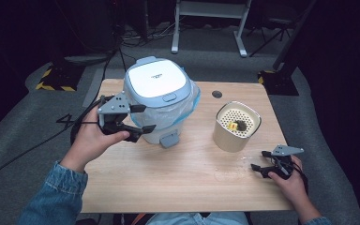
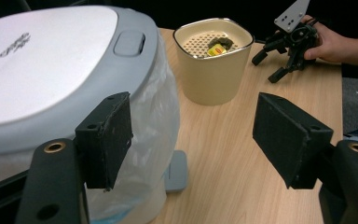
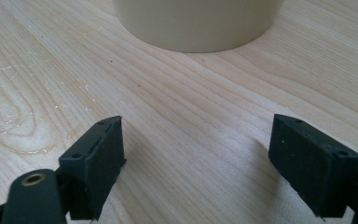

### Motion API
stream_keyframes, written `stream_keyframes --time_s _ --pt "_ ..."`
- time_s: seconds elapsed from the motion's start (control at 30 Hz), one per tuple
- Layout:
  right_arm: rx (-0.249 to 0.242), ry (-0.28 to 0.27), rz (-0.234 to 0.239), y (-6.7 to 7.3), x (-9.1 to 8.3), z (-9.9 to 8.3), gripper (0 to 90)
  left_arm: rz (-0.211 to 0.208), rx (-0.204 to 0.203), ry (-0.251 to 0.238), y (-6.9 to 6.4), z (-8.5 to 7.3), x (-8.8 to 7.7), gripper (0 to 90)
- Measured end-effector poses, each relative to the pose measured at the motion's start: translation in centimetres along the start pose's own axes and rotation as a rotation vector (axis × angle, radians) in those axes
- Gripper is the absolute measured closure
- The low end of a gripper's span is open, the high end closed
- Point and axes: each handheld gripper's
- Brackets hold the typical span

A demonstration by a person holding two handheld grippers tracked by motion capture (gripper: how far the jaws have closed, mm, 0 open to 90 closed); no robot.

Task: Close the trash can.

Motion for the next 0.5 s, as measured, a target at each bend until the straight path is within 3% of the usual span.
stream_keyframes --time_s 0.4,0.5 --pt "-0.002 0.001 0.001 0.0 0.0 0.0 18.4 0.021 -0.063 0.009 -0.5 -5.5 -0.9 27.5" --pt "-0.002 0.001 0.001 0.0 0.1 0.0 18.4 0.046 -0.064 0.029 -0.6 -6.7 -0.9 27.3"
Point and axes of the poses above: each handheld gripper's, and its own axes: x roughly forward along the jaws, z roughly out of its top, y roughly to its left, and after that the axes turned 3 degrees about -x, right-handed
